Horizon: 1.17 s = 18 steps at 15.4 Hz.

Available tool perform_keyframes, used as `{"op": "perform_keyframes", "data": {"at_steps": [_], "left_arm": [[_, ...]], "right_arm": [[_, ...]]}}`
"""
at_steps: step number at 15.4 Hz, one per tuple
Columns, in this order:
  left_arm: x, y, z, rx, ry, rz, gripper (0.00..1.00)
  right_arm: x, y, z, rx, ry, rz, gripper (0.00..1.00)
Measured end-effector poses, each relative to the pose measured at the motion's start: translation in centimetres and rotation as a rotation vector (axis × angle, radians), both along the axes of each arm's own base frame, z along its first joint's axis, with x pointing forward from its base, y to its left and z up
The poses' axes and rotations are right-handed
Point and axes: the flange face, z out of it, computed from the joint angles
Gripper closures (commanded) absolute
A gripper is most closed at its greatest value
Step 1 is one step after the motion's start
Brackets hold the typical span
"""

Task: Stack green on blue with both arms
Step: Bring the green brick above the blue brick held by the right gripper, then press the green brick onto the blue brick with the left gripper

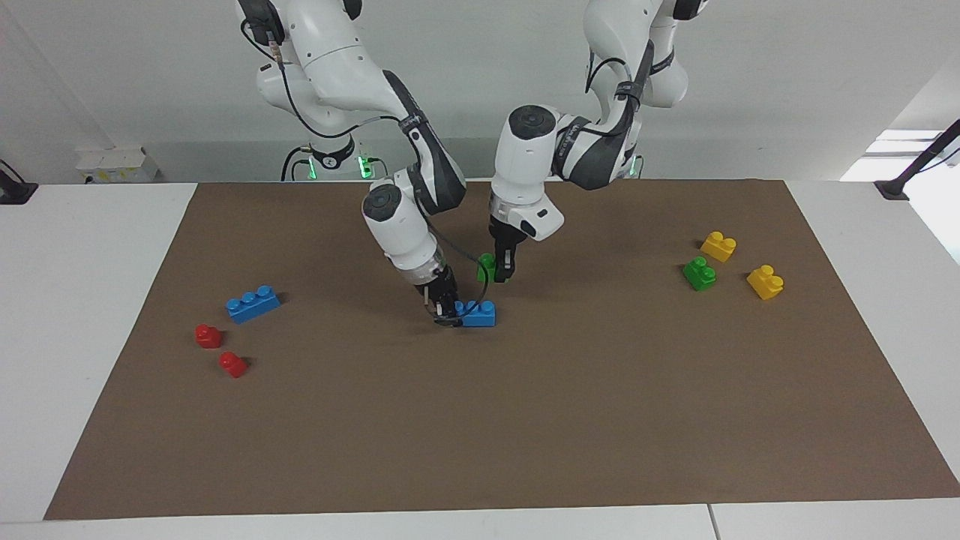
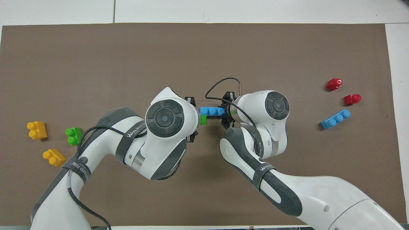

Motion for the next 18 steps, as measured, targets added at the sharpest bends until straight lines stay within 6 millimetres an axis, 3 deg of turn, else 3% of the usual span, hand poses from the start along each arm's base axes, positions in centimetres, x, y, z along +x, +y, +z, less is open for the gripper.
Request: {"op": "perform_keyframes", "data": {"at_steps": [3, 7, 18], "left_arm": [[1.2, -2.0, -2.1, 0.020, 0.013, 0.020, 1.00], [1.7, -2.1, -3.8, 0.057, 0.044, 0.050, 1.00], [2.2, -1.9, -3.8, 0.078, 0.000, 0.078, 1.00]], "right_arm": [[0.0, 0.0, 0.0, 0.000, 0.000, 0.000, 1.00], [0.0, 0.0, 0.0, 0.000, 0.000, 0.000, 1.00], [0.0, 0.0, 0.0, 0.000, -0.001, -0.001, 1.00]]}}
